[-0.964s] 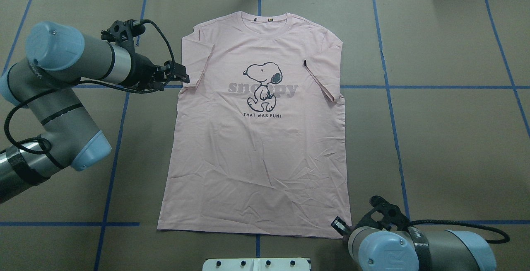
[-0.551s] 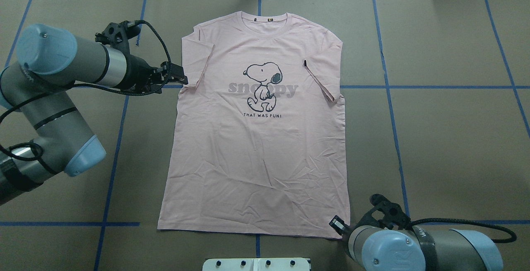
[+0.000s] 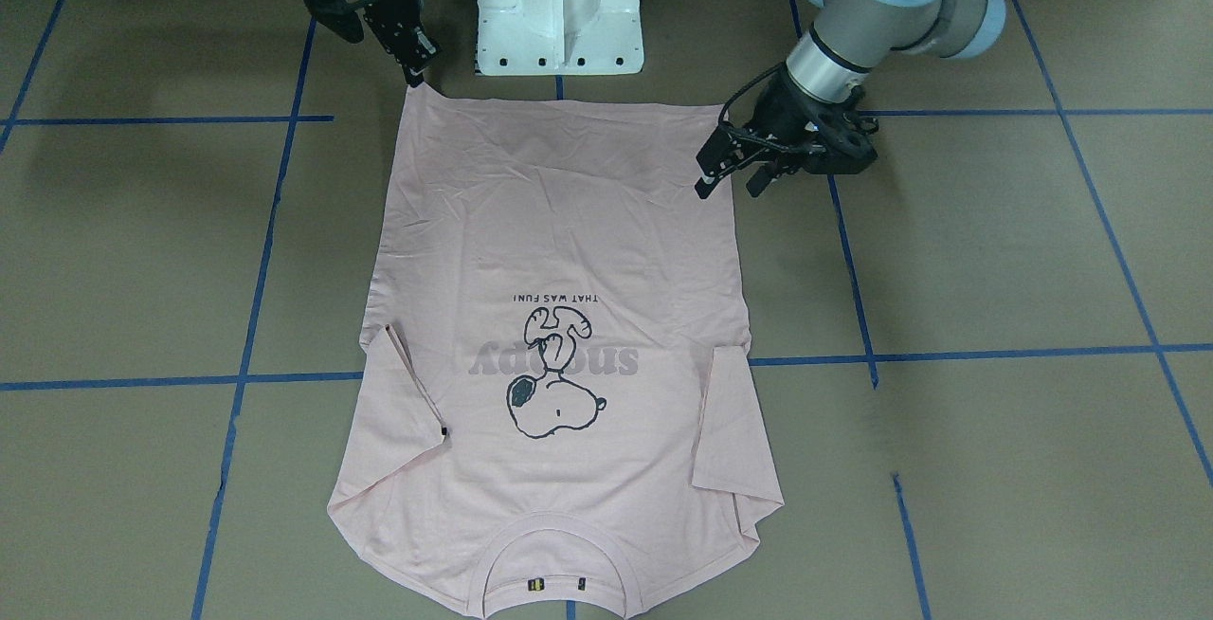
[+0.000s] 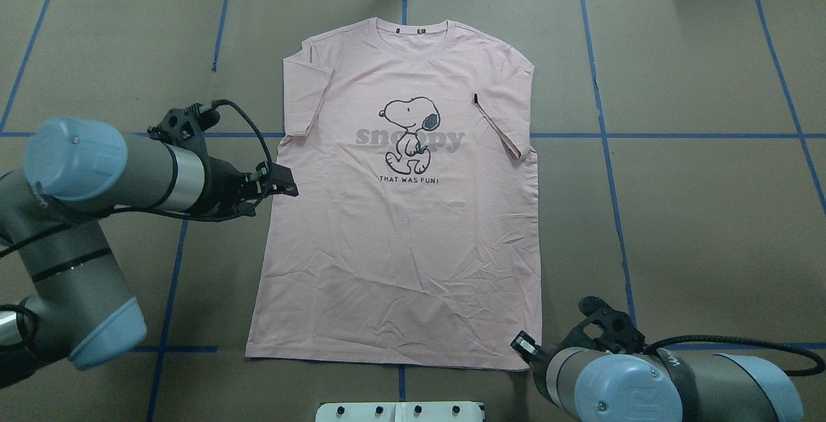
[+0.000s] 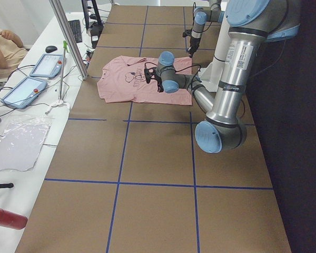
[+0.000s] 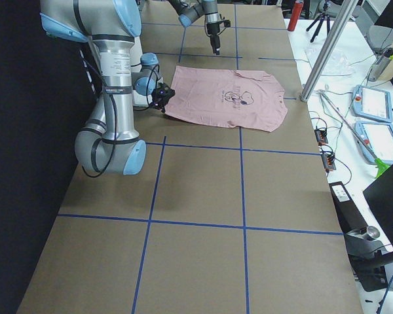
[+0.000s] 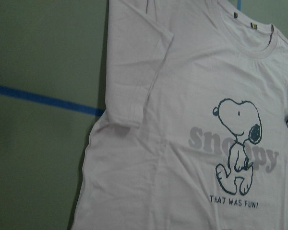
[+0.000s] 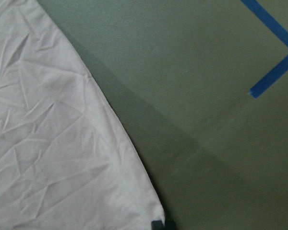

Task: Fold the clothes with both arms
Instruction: 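Move the left gripper down to the other hem corner nearest the robot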

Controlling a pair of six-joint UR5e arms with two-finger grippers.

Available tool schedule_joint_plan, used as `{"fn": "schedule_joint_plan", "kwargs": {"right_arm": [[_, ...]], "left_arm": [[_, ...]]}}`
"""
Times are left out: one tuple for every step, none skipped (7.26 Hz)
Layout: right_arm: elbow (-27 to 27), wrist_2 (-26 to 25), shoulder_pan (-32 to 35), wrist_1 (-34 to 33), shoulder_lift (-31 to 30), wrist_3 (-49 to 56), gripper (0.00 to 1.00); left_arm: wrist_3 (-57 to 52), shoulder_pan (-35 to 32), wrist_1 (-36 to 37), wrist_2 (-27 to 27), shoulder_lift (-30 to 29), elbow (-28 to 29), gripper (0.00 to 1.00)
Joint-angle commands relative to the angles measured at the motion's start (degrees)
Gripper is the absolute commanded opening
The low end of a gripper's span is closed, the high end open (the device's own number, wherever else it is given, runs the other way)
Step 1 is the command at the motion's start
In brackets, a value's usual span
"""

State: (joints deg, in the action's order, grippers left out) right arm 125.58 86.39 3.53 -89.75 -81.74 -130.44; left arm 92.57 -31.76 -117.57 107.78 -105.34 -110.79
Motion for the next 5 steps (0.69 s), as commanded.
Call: {"fn": "schedule_joint_plan", "kwargs": {"right_arm": [[0.3,0.0,0.2,0.0,0.0,0.0,0.00],[0.5,-0.1,0.2,-0.1,0.0,0.0,0.00],[0.5,-0.1,0.2,-0.1,0.0,0.0,0.00],[0.5,-0.1,0.2,-0.1,0.0,0.0,0.00],[0.5,-0.1,0.2,-0.1,-0.1,0.0,0.00]], "left_arm": [[7.3,9.7,7.7,-5.2,2.6,-4.0,0.88],[9.7,13.3,7.7,-9.8,3.5,-3.9,0.88],[10.6,14.6,7.7,-10.6,4.7,-3.8,0.88],[12.2,15.9,7.4,-10.9,6.1,-3.8,0.88],[12.3,16.3,7.5,-11.9,6.7,-3.9,0.88]]}}
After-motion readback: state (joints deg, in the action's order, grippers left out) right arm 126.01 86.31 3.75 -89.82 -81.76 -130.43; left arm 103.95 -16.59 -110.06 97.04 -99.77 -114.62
